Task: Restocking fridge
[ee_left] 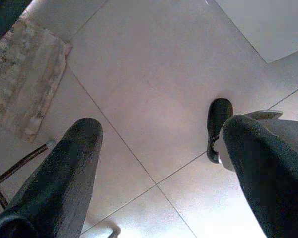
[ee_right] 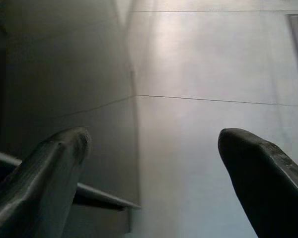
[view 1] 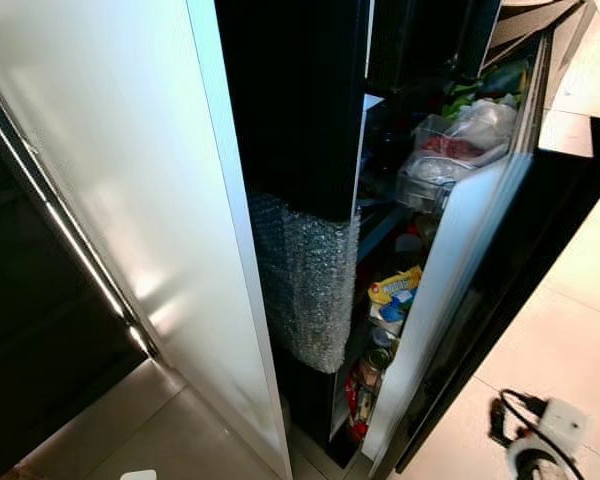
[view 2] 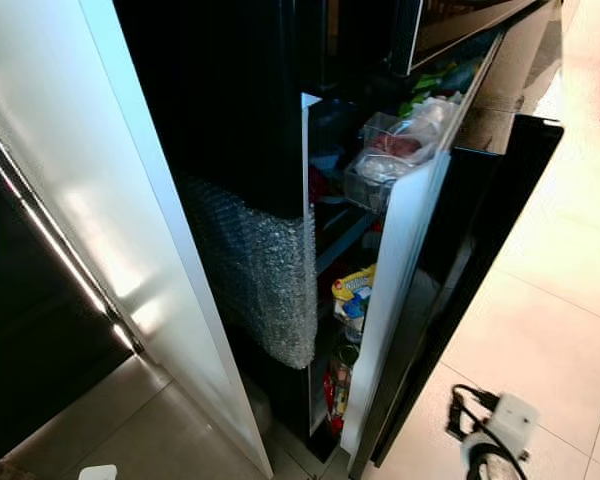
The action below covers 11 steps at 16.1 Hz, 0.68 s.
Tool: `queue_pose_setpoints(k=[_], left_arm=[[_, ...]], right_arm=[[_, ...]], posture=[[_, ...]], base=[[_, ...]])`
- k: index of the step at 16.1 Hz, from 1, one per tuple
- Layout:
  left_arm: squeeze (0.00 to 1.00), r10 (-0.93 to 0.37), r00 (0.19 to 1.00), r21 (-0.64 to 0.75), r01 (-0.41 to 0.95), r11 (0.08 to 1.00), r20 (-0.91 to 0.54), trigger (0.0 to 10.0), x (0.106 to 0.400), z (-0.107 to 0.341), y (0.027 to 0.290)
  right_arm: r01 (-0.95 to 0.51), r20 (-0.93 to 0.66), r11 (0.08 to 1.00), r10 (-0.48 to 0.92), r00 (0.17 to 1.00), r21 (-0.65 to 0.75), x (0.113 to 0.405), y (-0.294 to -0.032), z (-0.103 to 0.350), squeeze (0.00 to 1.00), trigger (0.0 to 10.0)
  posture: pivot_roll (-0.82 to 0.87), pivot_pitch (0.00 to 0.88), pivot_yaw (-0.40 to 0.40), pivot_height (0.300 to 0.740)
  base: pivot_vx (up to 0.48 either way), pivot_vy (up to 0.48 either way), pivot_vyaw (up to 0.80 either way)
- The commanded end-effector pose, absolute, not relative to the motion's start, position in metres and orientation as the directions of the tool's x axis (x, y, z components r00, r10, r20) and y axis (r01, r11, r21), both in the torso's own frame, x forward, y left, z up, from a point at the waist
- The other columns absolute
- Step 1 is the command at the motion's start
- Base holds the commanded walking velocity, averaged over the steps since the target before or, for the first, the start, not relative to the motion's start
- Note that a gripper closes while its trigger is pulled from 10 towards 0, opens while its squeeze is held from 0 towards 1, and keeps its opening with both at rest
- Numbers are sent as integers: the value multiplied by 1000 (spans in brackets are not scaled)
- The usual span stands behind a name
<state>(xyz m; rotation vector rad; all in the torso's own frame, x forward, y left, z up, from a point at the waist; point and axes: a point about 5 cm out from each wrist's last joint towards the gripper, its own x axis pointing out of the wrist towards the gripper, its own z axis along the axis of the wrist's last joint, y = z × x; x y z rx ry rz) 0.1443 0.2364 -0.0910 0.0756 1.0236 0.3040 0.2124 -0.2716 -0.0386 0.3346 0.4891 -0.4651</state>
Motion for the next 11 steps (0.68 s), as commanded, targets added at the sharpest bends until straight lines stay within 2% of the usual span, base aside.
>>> queue_pose_setpoints(k=[1, 6, 11], left_arm=[[0, 287, 480, 210, -209, 955, -829, 10000, 143, -91, 237], [0, 284, 482, 210, -202, 957, -829, 10000, 143, -91, 238], [0, 273, 485, 212, -177, 961, -831, 10000, 144, -91, 239]], right_arm=[[477, -507, 848, -314, 803, 230, 217, -268, -37, 0, 10000], [425, -449, 866, -280, 848, 263, 232, -270, -25, 0, 10000], [287, -324, 890, -171, 930, 354, 262, -260, -2, 0, 10000]], posture=[[18, 0, 16, 740], [1, 0, 27, 740], [-19, 0, 36, 740]], base=[[0, 0, 0], [0, 0, 0], [0, 0, 0]])
